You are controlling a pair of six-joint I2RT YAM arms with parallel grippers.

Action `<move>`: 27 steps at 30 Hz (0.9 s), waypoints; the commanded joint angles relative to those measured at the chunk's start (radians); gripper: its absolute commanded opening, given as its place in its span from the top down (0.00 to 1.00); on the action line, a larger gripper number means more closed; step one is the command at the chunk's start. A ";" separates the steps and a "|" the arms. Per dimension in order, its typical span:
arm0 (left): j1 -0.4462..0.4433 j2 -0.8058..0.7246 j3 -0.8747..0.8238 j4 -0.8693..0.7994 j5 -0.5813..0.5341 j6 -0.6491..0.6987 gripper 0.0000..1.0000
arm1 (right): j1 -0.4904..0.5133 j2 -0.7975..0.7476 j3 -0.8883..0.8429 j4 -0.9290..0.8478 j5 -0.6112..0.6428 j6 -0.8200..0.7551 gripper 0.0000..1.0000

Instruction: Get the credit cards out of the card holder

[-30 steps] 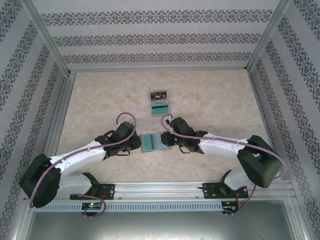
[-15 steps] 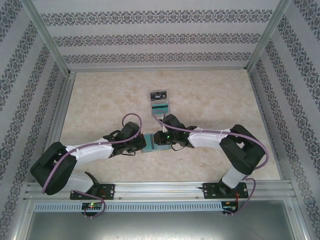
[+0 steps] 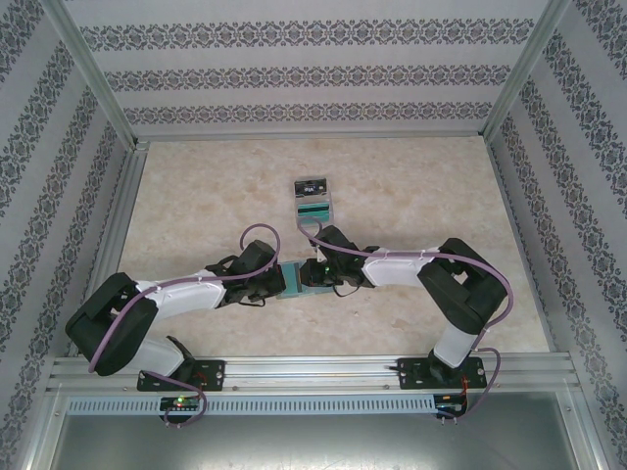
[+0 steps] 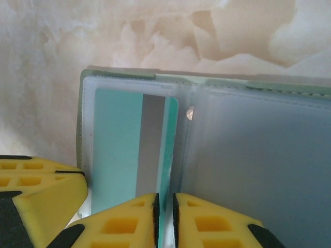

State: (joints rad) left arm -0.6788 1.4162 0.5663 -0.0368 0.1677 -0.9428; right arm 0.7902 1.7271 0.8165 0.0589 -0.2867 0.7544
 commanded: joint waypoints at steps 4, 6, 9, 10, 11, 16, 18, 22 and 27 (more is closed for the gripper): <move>0.008 0.012 -0.027 -0.014 -0.017 0.007 1.00 | 0.012 0.025 0.027 -0.036 0.003 0.023 0.79; 0.007 0.011 -0.034 -0.010 -0.015 0.004 1.00 | 0.013 0.032 0.033 -0.038 -0.002 0.025 0.79; 0.007 0.013 -0.043 0.001 -0.013 -0.003 1.00 | 0.017 0.043 0.044 -0.044 -0.003 0.028 0.78; 0.007 0.014 -0.046 0.006 -0.011 -0.005 1.00 | 0.018 0.046 0.045 -0.044 -0.006 0.030 0.78; 0.006 0.017 -0.048 0.011 -0.008 -0.008 1.00 | 0.018 0.047 0.047 -0.043 -0.006 0.031 0.78; 0.004 0.029 -0.048 0.025 0.001 -0.011 1.00 | 0.019 0.048 0.046 -0.033 -0.014 0.040 0.81; 0.004 0.032 -0.046 0.022 0.000 -0.011 1.00 | 0.019 0.045 0.042 -0.023 -0.018 0.043 0.84; 0.004 0.039 -0.042 0.015 -0.006 -0.010 1.00 | 0.016 0.030 0.025 -0.003 -0.024 0.055 0.89; 0.004 0.051 -0.039 -0.006 -0.019 -0.019 1.00 | 0.005 0.014 -0.004 0.021 -0.029 0.068 1.00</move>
State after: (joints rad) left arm -0.6788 1.4250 0.5407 -0.0025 0.1715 -0.9447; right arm 0.7940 1.7512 0.8375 0.0559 -0.2943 0.8097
